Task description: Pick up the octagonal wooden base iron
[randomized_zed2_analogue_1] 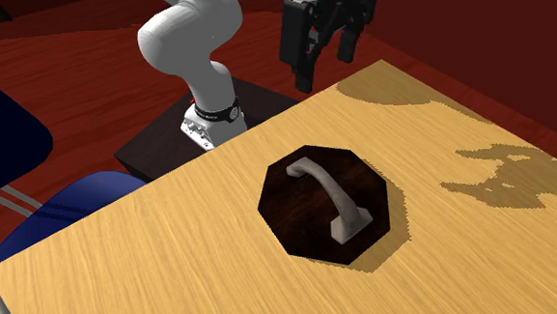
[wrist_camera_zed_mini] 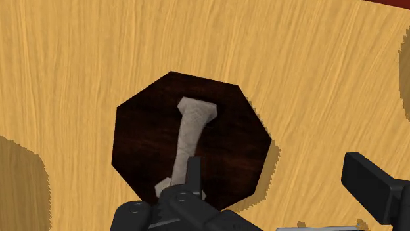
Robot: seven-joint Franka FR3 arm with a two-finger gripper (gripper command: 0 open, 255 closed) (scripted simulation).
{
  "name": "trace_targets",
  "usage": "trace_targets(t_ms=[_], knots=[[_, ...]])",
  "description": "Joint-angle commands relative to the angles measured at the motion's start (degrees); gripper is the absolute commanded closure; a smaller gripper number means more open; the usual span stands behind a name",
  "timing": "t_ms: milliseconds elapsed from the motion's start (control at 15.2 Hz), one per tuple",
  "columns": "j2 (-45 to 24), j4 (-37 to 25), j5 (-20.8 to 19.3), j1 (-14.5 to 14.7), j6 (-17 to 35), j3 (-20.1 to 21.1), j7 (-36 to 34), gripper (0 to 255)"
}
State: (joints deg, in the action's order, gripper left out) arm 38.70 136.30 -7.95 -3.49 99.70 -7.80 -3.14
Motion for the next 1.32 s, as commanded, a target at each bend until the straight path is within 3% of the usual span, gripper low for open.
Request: trace_targets(t_ms=[0, 528, 1122, 1188, 1254], knots=[[-2.25, 1.11, -0.40, -1.01, 4.21, -1.79, -0.08, 0], [-12.77, 3.65, 0.02, -3.87, 19.75, -8.12, -0.48, 0], [-14.98, 7.86, -0.14, -3.91, 26.15, -8.87, -0.37, 0], [-14.88, 7.97, -0.17, -3.92, 26.15, -8.84, -0.41, 255], [-14.95, 7.92, -0.15, -3.91, 26.19, -8.85, -0.39, 255]])
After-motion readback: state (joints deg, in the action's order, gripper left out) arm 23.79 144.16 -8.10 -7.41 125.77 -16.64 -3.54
